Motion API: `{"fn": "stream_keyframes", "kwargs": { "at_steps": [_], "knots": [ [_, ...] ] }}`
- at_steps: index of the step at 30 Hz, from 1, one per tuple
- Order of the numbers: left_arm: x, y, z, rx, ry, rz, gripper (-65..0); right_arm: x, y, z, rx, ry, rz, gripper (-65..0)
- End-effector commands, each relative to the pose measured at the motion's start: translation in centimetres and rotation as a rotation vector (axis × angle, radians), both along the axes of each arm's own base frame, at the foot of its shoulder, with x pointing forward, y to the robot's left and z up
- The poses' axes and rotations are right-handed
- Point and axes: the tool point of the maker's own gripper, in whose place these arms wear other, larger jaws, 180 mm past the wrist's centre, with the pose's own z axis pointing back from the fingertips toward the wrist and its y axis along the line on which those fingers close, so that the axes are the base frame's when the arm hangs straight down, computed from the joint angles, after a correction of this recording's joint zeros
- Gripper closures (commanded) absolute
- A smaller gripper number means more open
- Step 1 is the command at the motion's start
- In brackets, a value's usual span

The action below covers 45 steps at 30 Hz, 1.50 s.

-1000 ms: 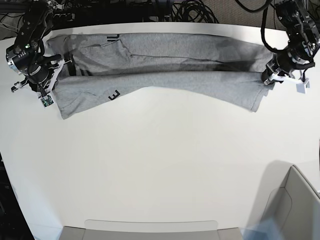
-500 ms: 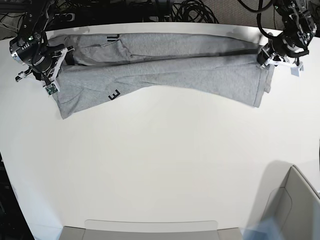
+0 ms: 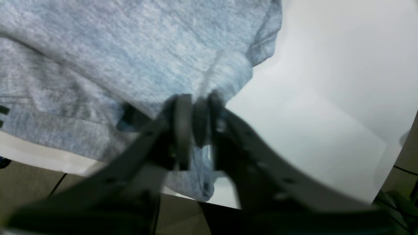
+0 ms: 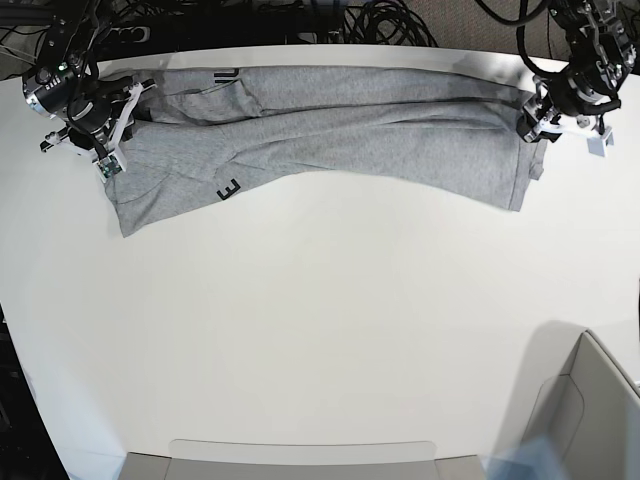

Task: Fold the T-shirt properly
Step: 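Release the hem and reposition both grippers on the folded edge, then grasp the folded shirt's edge with both grippers and pull it flat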

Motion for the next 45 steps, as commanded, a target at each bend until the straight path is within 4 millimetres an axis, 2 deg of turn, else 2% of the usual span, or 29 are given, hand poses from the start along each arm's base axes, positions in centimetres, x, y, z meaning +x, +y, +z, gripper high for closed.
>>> {"fn": "stream_keyframes", "kwargs": {
  "at_steps": [1, 3, 6, 10, 14, 18, 22, 25, 29, 31, 33, 36, 38, 42, 45],
  "knots": [
    [0.7, 0.2, 1.7, 0.032, -0.048, -0.021, -22.5, 0.5, -0.1, 0.7, -0.010, -0.026, 0.017, -19.3],
    [0.9, 0.1, 2.3, 0.043, -0.063, -0.032, -22.9, 0.6, -0.1, 0.8, -0.010, -0.029, 0.017, -23.9],
    [1.4, -0.1, 3.1, 0.058, -0.086, -0.046, -22.9, 0.6, -0.1, 0.7, -0.010, -0.027, 0.017, -26.7],
    [2.0, 0.5, 3.8, 0.097, -0.108, -0.062, -24.1, 0.6, -0.2, 0.7, -0.012, -0.028, 0.017, -26.8],
    [2.8, 2.3, 5.0, 0.172, -0.133, -0.078, -24.0, 0.7, -0.1, 0.7, -0.009, -0.029, 0.017, -26.8],
    [3.3, 3.2, 5.7, 0.217, -0.130, -0.120, -23.4, 0.7, 0.0, 0.7, -0.007, -0.029, 0.017, -26.8],
    [4.0, 1.1, 4.6, 0.212, -0.099, -0.235, -23.5, 0.7, -0.1, 0.7, -0.008, -0.029, 0.018, -26.8],
    [4.9, -0.9, 4.1, 0.210, -0.139, -0.284, -23.5, 0.8, 0.0, 0.8, -0.004, -0.033, 0.015, -26.8],
    [7.5, -3.5, 4.5, 0.192, -0.196, -0.356, -23.5, 0.9, 0.2, 0.7, 0.007, -0.039, 0.005, -26.8],
    [8.3, -4.9, 3.4, 0.165, -0.179, -0.398, -23.5, 0.9, 0.1, 0.7, 0.006, -0.039, 0.003, -26.8],
    [8.9, -4.9, 1.9, 0.156, -0.144, -0.398, -23.4, 0.9, 0.1, 0.7, 0.006, -0.039, 0.003, -26.8],
    [8.7, -3.2, -0.9, 0.234, -0.057, -0.394, -23.3, 1.1, 0.4, 0.8, 0.018, -0.050, 0.005, -26.8],
    [8.6, -3.0, -1.3, 0.280, -0.044, -0.405, -23.3, 1.9, 1.7, 1.3, 0.091, -0.120, 0.016, -26.7],
    [8.7, -2.9, -1.1, 0.314, -0.054, -0.413, -23.3, 3.7, 2.8, 2.7, 0.172, -0.232, 0.003, -26.7],
    [8.5, -2.7, -1.4, 0.313, -0.045, -0.410, -23.3, 5.2, 3.1, 2.1, 0.217, -0.239, -0.019, -26.6]
  ]
}}
